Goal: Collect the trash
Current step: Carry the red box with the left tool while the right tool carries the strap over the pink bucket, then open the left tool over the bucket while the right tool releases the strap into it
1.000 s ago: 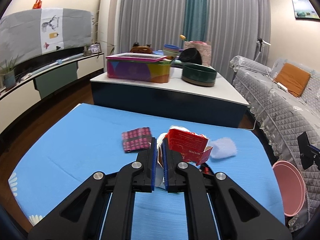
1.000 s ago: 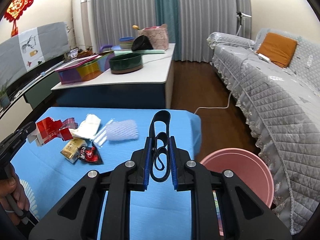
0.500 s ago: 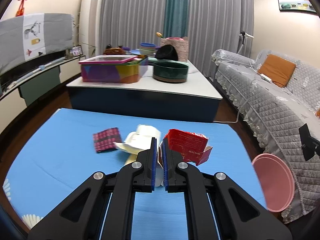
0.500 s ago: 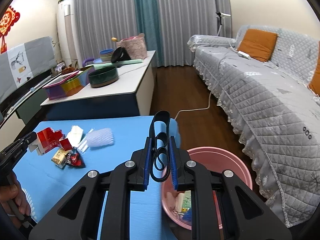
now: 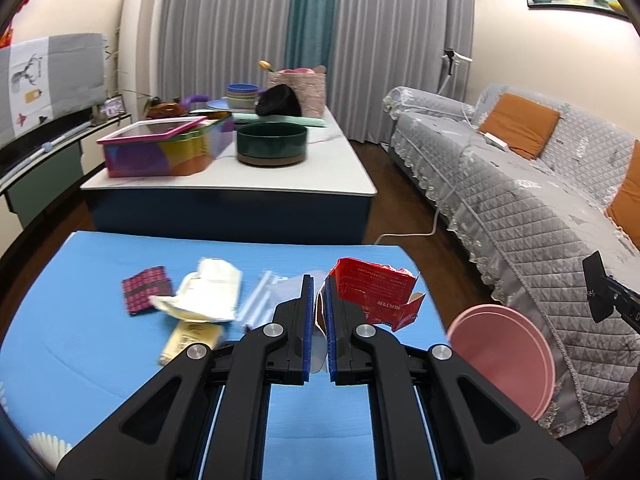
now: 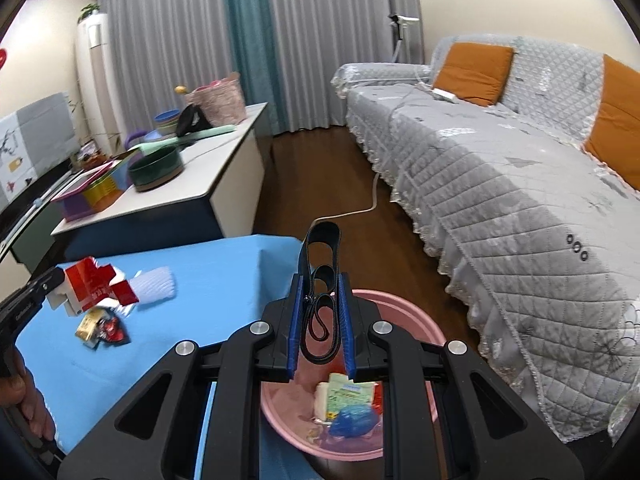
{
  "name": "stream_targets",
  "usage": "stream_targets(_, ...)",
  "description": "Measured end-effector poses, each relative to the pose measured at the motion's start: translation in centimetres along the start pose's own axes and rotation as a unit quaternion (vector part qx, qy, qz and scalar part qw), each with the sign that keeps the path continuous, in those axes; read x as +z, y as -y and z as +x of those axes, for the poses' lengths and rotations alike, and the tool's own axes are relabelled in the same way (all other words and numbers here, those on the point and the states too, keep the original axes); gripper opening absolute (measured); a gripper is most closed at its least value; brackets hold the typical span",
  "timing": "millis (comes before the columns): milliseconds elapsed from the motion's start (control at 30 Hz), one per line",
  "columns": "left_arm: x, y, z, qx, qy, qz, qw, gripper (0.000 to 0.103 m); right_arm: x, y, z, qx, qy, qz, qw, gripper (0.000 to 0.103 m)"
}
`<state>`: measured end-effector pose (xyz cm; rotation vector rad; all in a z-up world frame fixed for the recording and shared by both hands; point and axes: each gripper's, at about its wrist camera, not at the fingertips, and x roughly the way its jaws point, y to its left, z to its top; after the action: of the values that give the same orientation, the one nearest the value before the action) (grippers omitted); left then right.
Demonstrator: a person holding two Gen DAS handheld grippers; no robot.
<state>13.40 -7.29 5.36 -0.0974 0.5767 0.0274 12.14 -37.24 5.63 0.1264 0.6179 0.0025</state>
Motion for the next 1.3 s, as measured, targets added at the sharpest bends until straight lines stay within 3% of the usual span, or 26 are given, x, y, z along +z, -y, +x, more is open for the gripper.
stream_targets(500, 0.1, 7.1, 1.6, -0.047, -0.019, 0.018, 0.9986, 0.006, 1.0, 4.9, 0.6, -0.026, -0.012, 0.048, 0.998, 0.018)
stream_targets(1300, -2.7, 16.4, 5.4, -0.109, -0.065, 0.062, 0.9900, 0.006, -0.1, 5.4, 3.0, -0.025, -0.049, 0.054, 0.997, 0.017)
